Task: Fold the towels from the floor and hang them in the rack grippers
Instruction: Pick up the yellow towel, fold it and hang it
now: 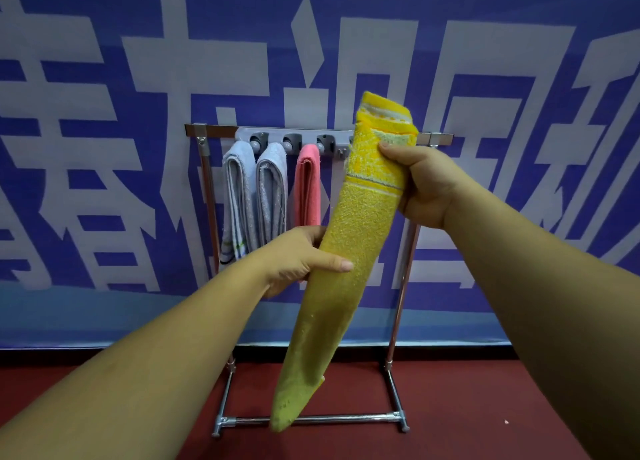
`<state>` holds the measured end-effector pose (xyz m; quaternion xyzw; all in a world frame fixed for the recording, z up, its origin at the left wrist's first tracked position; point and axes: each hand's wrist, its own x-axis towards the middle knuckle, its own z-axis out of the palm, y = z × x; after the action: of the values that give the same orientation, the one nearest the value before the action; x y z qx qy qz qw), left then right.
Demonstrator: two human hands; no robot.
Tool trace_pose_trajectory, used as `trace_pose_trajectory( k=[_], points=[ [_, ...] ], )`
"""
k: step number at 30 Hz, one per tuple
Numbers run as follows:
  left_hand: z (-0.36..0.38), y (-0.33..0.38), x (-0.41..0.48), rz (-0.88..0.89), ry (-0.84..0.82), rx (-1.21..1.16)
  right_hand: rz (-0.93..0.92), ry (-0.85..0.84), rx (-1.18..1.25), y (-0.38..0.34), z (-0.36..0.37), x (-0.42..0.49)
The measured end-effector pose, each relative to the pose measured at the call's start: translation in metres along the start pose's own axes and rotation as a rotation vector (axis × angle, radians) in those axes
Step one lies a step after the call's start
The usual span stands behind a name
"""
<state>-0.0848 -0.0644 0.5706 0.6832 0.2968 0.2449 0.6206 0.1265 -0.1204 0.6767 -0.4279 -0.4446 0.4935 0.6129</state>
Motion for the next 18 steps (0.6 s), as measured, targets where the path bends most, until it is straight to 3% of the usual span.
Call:
trace_pose_trajectory(
  k=[12, 18],
  points=[
    [0.007, -0.015, 0.0, -0.019, 0.055, 0.081, -0.069, 0.0, 0.148, 0.003, -0.007, 0.005],
    [0.008, -0.032, 0.001, -0.065, -0.039, 0.012, -0.073, 0.03, 0.127, 0.002, -0.005, 0.013]
  ],
)
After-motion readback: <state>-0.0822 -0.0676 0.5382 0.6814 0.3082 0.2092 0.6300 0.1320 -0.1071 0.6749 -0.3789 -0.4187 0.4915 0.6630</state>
